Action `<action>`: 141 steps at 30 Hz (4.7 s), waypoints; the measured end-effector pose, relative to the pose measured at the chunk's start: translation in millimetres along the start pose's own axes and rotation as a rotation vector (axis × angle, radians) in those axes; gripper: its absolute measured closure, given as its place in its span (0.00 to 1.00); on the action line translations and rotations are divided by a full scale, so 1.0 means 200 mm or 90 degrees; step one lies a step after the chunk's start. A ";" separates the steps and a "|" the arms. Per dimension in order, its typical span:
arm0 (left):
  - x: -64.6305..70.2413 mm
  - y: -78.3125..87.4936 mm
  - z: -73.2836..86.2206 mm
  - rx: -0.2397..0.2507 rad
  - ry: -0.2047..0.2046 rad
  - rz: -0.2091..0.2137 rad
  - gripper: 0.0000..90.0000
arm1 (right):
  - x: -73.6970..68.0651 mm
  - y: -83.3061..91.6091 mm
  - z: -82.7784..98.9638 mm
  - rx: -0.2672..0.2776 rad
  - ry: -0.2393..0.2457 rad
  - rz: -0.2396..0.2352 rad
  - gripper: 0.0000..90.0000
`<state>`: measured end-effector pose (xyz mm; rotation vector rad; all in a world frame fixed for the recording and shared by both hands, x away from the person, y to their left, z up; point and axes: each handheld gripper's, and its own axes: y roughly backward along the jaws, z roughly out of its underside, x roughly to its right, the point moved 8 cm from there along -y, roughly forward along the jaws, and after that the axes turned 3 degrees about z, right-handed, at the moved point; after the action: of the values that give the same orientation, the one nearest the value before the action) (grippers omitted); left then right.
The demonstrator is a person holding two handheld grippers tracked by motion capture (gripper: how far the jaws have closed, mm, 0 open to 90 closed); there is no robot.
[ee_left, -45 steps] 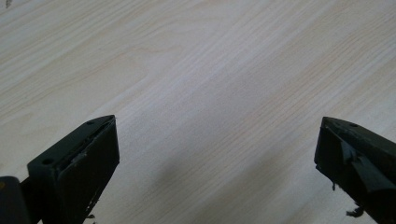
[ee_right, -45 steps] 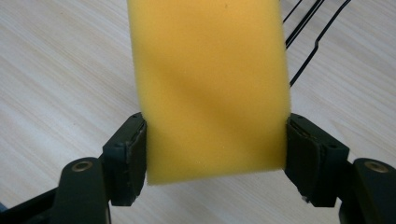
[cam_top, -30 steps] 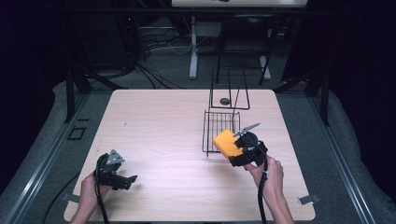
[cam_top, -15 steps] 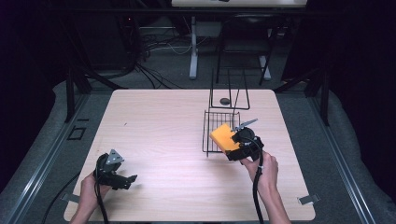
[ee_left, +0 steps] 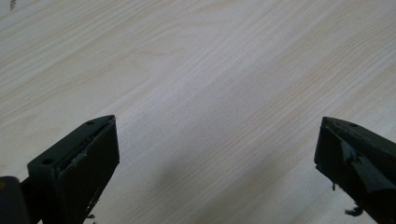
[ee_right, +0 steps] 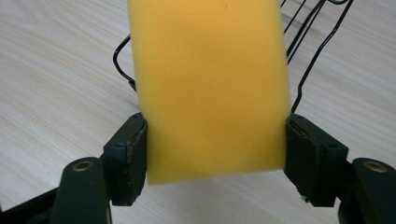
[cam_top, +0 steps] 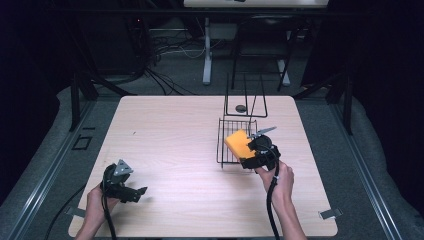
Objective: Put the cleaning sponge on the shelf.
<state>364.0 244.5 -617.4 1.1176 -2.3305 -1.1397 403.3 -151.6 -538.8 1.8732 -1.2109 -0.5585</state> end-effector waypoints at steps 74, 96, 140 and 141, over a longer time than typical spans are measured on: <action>0.01 -0.02 0.01 -0.013 0.000 0.014 0.00 | 0.01 -0.35 -0.06 -0.029 -0.060 0.043 0.16; 0.01 -0.03 0.02 -0.022 -0.001 0.017 0.00 | -0.02 -0.13 -0.06 0.029 -0.018 0.045 0.05; 0.01 -0.04 0.02 -0.029 -0.001 0.013 0.00 | 0.23 0.25 0.65 0.018 -0.057 0.067 0.05; 0.01 -0.04 0.03 -0.033 -0.003 0.012 0.00 | 0.23 0.25 0.65 0.018 -0.057 0.067 0.05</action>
<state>363.7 243.2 -626.6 1.0735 -2.2974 -1.1897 302.7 -254.7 -569.1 1.8119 -1.3731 -0.5751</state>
